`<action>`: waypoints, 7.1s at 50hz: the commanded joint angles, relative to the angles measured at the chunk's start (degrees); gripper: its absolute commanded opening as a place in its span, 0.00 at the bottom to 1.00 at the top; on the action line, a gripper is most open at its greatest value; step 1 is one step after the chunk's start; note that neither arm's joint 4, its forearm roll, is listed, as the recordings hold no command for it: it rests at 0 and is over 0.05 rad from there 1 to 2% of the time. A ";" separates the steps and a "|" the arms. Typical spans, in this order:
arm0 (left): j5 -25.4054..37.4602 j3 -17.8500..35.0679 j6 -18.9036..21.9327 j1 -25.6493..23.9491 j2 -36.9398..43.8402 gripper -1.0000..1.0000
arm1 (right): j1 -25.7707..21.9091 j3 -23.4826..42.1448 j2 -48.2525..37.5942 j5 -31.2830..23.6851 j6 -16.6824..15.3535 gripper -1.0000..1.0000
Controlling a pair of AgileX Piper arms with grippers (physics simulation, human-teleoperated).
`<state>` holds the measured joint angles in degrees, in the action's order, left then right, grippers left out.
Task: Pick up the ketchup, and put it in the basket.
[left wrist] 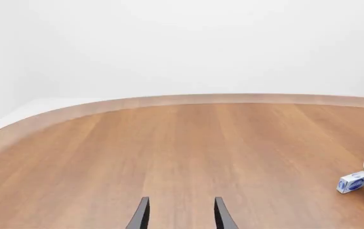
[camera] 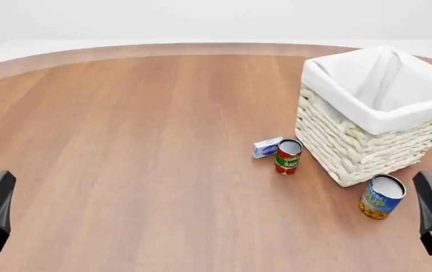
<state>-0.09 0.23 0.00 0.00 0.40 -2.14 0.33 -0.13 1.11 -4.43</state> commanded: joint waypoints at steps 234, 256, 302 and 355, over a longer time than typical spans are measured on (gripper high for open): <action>0.00 0.01 0.00 0.00 0.02 1.00 | -65.32 31.01 -84.23 35.88 -3.28 1.00; 0.00 0.01 0.00 0.00 0.02 1.00 | -68.92 36.18 -88.94 33.69 -1.67 1.00; 0.00 0.01 0.00 0.00 0.02 1.00 | -72.65 44.45 -95.74 30.74 -1.74 1.00; 0.00 0.01 0.00 0.00 0.02 1.00 | -77.13 52.50 -101.80 27.11 -1.16 1.00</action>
<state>-0.10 0.24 0.00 0.00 0.42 -78.79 51.74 -101.20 28.89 -5.89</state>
